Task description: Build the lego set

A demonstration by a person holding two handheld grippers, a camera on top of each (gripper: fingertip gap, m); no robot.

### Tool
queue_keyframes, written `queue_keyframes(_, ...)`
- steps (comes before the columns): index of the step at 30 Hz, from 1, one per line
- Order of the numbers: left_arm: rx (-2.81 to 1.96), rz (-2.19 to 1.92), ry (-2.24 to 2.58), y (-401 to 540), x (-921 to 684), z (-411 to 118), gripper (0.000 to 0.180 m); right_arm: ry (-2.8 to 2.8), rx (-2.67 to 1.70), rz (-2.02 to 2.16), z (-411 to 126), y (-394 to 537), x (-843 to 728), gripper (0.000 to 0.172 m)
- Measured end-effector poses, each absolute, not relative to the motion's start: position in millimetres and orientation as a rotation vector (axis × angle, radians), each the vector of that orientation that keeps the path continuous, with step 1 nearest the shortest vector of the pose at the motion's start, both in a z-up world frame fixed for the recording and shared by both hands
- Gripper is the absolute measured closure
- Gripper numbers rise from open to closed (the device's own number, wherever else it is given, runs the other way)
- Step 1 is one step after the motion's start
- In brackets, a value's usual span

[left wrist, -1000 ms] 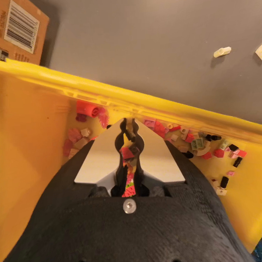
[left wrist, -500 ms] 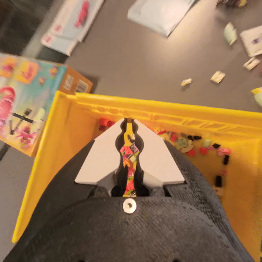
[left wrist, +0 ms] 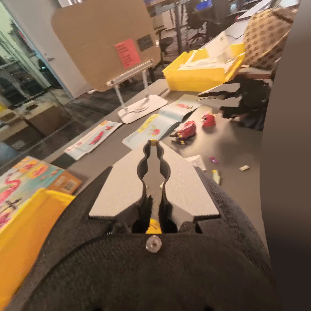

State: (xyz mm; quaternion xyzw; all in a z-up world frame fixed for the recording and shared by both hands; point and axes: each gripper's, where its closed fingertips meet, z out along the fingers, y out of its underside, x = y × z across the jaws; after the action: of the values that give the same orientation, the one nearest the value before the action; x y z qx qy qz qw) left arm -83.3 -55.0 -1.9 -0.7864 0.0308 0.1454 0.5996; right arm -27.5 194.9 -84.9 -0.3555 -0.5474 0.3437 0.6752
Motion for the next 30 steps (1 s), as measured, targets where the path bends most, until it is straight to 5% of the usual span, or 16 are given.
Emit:
queue_keyframes(12,-2.25,-0.199,0.429,53,50,-139,0.175,-1.201,-0.763,0.938,-75,186,-18,0.16)
queue_keyframes(23,-2.545,-0.093,0.506,62,61,-197,0.173,-1.208,-0.767,1.028,-74,183,-16,0.16)
queue_keyframes(30,-2.522,-0.126,0.469,58,59,-192,0.137,-1.216,-0.762,0.983,-75,181,-11,0.16)
